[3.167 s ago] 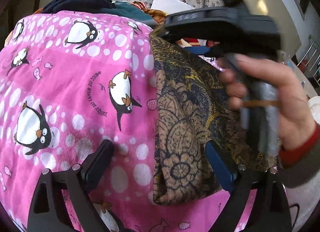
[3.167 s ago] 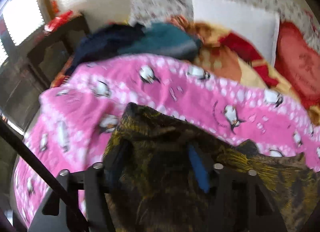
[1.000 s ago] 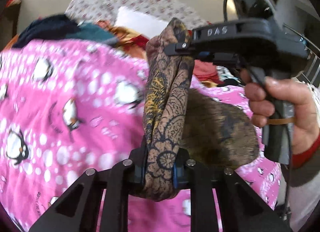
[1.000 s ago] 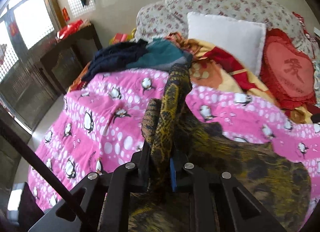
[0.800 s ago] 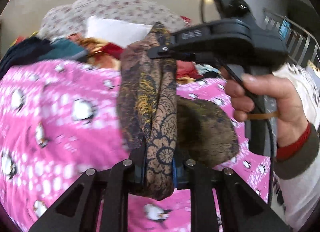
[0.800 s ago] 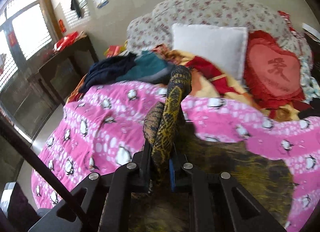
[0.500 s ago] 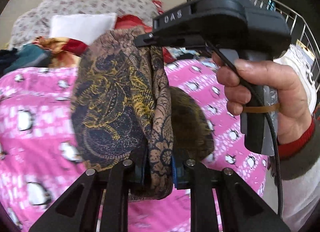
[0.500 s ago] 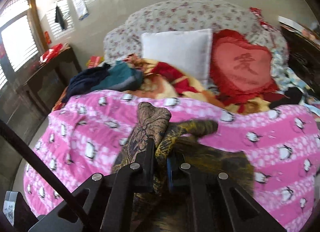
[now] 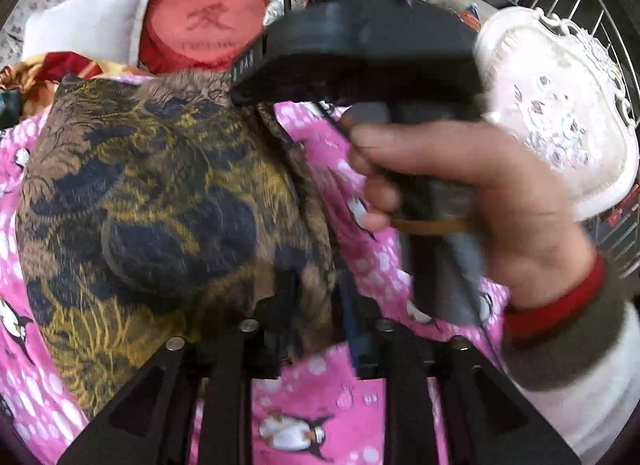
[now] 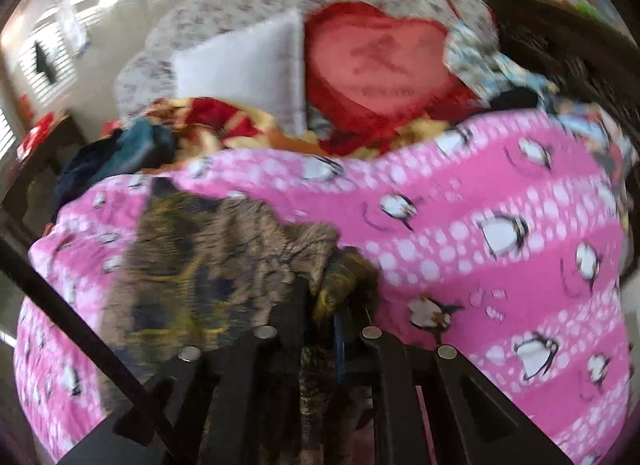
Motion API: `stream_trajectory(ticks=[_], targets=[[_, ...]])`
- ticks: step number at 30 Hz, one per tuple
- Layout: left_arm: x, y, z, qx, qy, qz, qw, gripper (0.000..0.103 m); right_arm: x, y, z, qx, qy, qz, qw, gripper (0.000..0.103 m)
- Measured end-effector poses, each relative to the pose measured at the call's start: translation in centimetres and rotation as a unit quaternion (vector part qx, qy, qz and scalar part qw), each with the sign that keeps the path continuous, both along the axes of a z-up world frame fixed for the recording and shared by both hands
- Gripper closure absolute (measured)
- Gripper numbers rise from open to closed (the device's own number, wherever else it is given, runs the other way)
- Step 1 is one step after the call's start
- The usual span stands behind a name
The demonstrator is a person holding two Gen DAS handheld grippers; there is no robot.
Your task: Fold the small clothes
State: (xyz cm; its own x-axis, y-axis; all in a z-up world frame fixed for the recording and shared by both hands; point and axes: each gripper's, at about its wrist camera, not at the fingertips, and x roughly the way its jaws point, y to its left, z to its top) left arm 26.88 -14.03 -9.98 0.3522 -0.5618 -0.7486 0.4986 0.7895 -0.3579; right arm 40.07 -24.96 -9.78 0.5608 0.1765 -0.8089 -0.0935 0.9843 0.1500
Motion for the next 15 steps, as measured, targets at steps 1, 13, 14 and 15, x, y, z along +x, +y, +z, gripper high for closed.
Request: stream_trajectory(ticks=[1,13,14,15], targets=[[-0.4,0.9,0.6,-0.002,-0.004,-0.002,1.0,0.062,-0.2,-0.7,-0.4,0.0,0.0,-0.011,1.0,0.085],[-1.8,13.1,-1.4,0.076,-0.045,0.135,0.9869,0.03,-11.3,-1.1,2.2,0.046,-0.01,0.046,0.998,0.044],[-1.6,12.8,-1.6,0.08,-0.039,0.14,0.9861,0.03,-12.4,-0.2,1.7,0.033,-0.005,0.053,0.998,0.044],[-1.6,12.3,-1.8,0.084,-0.035,0.143,0.9856,0.03,-13.0,0.3,1.3,0.025,-0.003,0.053,0.998,0.044]])
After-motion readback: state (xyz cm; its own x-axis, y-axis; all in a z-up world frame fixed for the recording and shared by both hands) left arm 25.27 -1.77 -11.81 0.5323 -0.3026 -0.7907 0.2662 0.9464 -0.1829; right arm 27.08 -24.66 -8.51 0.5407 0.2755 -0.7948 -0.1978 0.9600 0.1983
